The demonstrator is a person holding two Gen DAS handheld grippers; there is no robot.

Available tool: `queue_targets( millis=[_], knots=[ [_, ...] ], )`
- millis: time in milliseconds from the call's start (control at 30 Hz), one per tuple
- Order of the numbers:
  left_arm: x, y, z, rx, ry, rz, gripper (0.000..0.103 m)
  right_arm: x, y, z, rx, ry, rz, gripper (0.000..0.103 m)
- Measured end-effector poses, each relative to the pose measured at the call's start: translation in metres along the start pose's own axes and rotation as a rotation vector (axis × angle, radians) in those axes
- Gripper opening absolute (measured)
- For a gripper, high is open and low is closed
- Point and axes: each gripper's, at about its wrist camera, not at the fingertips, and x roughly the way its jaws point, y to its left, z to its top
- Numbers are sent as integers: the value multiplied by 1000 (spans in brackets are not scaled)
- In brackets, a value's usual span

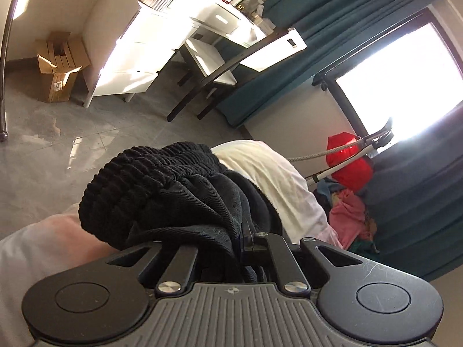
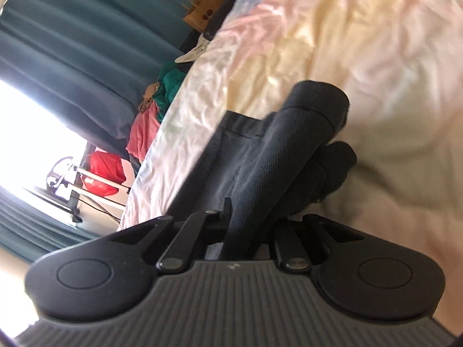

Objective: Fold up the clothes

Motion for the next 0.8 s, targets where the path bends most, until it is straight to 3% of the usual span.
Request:
queue_targets(
  millis=[100,267,367,433,500,567,667,800],
  knots=[
    [13,22,-12,7,23,3,10,3,-16,-6,23,-2,9,9],
    [27,46,-30,164,66,-11,17,1,-22,-8,-9,-16,33,9],
    [9,58,-40,186,46,-21,30,1,-26,-9,-5,-15,34,9],
    [-5,62,-44,210,44,-12,31,1,-32,-9,9,-13,39,9],
    [-20,63,-45,245,39,6,44,3,-33,-10,-3,-13,38,9],
    [-39,54,-45,300,-1,37,45,4,-34,-10,-18,-14,39,9],
    [-68,40,-39,340,-93,65,62,6,-34,-11,-43,-18,37,9],
    [-80,-3,-37,435,-216,137,66,8,-37,-14,-71,-25,37,9]
  ],
)
